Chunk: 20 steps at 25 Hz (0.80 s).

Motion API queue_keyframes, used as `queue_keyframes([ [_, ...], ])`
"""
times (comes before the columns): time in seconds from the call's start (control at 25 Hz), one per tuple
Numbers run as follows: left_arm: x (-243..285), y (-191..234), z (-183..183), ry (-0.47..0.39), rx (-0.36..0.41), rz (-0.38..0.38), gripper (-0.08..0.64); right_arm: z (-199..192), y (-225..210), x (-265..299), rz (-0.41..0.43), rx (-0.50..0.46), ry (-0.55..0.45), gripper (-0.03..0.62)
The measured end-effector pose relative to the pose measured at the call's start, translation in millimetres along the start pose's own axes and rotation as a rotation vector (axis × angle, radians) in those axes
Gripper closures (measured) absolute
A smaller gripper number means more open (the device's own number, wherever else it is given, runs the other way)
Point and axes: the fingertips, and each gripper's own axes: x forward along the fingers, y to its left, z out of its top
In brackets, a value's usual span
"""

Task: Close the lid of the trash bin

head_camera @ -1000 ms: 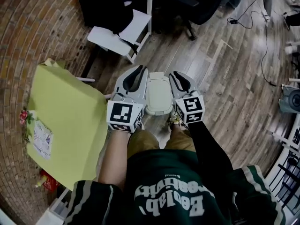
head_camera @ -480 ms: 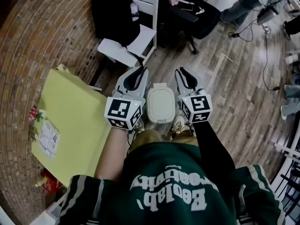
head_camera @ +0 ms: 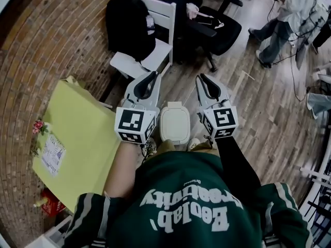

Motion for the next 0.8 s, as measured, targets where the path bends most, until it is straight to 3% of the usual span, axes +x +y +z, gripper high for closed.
queue_keyframes([
  [0.44, -12, -6, 25, -0.05, 0.027, -0.004, 0.538, 27, 5, -14, 0.008, -0.014, -0.067, 0.575],
  [0.8, -25, -1, 28, -0.08, 0.028, 0.033, 0.552, 40, 23, -24, 0.062, -0.099, -0.073, 0.58],
])
